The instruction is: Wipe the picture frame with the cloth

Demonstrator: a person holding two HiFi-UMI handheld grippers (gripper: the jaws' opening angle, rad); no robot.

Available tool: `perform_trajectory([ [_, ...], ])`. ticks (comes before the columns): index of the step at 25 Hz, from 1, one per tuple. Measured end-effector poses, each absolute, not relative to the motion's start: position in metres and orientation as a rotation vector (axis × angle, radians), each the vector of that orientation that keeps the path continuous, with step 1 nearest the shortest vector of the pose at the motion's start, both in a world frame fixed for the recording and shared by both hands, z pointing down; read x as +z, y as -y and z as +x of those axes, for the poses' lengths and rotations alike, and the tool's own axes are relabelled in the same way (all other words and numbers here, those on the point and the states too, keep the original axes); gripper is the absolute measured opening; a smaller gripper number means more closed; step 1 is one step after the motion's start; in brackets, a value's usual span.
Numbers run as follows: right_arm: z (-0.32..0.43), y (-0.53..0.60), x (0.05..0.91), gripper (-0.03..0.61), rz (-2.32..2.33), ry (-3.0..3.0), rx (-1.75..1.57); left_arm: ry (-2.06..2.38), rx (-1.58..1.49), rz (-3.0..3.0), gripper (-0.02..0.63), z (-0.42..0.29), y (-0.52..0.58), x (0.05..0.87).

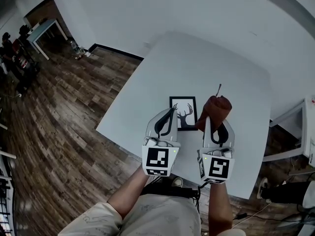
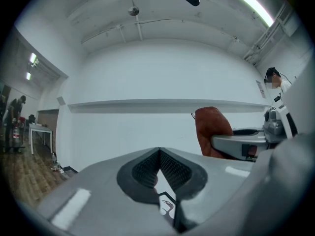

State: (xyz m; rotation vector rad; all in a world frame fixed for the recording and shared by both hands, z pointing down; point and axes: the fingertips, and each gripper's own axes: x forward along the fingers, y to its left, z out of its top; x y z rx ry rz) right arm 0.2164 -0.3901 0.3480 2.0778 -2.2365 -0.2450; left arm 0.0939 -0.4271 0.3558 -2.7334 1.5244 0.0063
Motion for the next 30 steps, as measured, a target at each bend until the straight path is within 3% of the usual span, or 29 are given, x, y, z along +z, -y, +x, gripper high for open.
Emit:
perform_trajectory([
  [30,0.235,0.385,0.353,0.103,2.114,2.189,-0.250,-1.530,0.014,-2.708,0.001,0.097,0.416,0.346],
])
